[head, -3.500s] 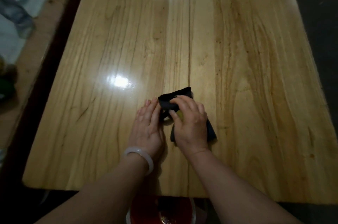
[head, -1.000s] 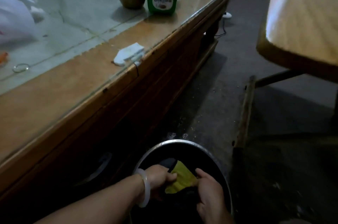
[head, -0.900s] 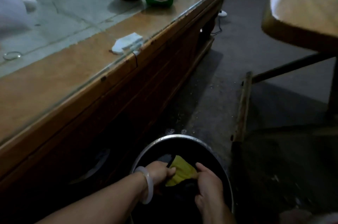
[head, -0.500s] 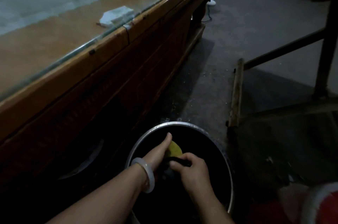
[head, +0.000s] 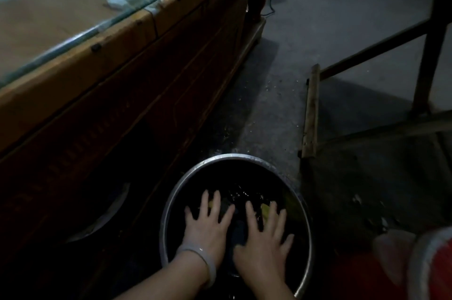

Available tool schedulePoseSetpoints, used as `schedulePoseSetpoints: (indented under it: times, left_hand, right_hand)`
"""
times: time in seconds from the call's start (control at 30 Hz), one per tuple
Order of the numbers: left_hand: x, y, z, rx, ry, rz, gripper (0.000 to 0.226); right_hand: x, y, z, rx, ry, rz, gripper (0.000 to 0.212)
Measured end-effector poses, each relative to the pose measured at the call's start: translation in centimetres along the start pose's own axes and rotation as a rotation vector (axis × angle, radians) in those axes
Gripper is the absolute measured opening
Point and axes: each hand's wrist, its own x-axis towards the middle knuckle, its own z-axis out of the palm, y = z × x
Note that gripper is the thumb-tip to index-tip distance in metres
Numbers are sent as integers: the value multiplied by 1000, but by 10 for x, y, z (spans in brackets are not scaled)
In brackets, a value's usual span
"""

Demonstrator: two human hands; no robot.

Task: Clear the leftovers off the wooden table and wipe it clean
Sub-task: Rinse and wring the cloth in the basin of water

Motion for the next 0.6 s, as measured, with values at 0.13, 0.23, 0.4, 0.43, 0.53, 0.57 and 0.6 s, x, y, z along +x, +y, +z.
schedulePoseSetpoints:
  times: [0.13, 0.23, 0.4, 0.43, 0.53, 0.57, 0.6]
  left_hand:
    - [16, 6, 19, 109, -200, 1, 92]
    - [23, 5, 20, 57, -189, -41, 85]
    - [19, 5, 20, -512, -33, -207, 73]
    - [16, 6, 18, -704, 25, -285, 70]
    - [17, 11, 2, -1281, 88, -506, 60]
    - [20, 12, -2, -1467, 74, -552, 61]
    - [24, 11, -2, -1625, 62, -569, 63]
  right_hand:
    - [14, 4, 21, -156, -227, -33, 103]
    - [21, 3, 29, -217, -208, -31, 87]
    - [23, 1, 26, 197, -22, 98, 80]
    - [24, 1, 25, 364, 43, 137, 77]
    - [24, -8, 17, 826, 103, 119, 56]
    - [21, -13, 14, 912, 104, 104, 50]
    - [15, -17, 11, 979, 107, 99, 44]
